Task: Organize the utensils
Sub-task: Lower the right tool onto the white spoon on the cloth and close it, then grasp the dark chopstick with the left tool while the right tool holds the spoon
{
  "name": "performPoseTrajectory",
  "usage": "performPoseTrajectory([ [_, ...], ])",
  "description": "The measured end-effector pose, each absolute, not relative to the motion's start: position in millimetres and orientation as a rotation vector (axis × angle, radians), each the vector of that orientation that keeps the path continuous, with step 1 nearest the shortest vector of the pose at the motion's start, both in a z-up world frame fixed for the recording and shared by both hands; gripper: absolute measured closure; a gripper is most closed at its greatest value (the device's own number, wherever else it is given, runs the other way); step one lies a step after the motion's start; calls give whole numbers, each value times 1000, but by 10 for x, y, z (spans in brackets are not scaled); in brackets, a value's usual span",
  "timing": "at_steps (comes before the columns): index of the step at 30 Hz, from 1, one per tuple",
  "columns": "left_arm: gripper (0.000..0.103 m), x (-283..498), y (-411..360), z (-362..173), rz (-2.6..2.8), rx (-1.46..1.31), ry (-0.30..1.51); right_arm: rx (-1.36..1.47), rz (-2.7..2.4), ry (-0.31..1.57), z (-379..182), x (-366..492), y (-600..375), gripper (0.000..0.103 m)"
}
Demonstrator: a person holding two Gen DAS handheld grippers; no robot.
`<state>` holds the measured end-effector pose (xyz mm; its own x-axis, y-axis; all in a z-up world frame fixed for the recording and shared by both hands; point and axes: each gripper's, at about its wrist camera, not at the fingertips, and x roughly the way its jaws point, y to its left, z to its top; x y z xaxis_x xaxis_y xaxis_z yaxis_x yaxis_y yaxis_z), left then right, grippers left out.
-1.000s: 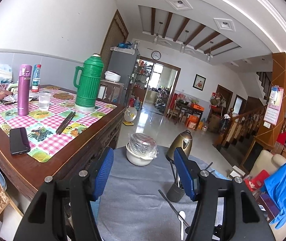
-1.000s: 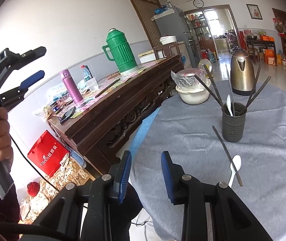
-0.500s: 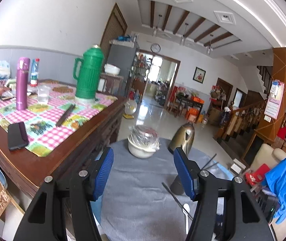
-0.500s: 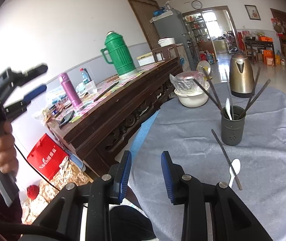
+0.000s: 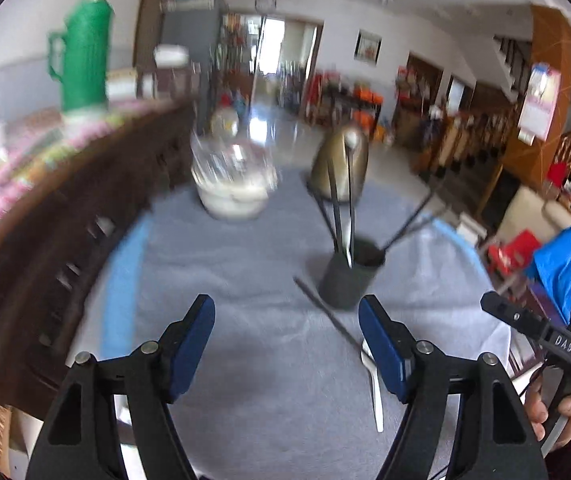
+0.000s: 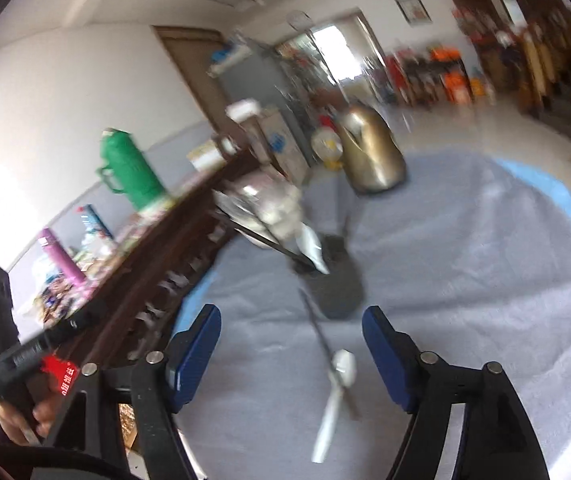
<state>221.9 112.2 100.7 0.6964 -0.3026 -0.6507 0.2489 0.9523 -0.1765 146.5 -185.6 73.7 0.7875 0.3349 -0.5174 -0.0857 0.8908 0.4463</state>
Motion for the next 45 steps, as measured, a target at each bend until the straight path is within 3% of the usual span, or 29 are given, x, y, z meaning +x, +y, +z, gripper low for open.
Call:
performPoseTrajectory([
  [2,28,2420,952,780,-307,-86,810,421,224,705,529,1650,-1972,53],
  [4,28,2592,807,592,-306,-86,861,415,218,794,307,1819,-2029,64],
  [13,28,3082,639,148,-239,-88,990,419,315,1067,-435,2472,-1828,68],
  [16,28,3116,686,99,-229,-96,1000,396,315,1134,-654,2543,-1758,75],
  [20,28,3175,671,72,-241,-103,1004,347,325,1147,-762,2480,-1689,97],
  [40,29,3654,-34,-359,-216,-21,1096,415,181,871,-342,2170,-2358,101],
  [45,51,3723,-167,-542,-218,42,1168,437,186,862,-364,2227,-2415,101],
])
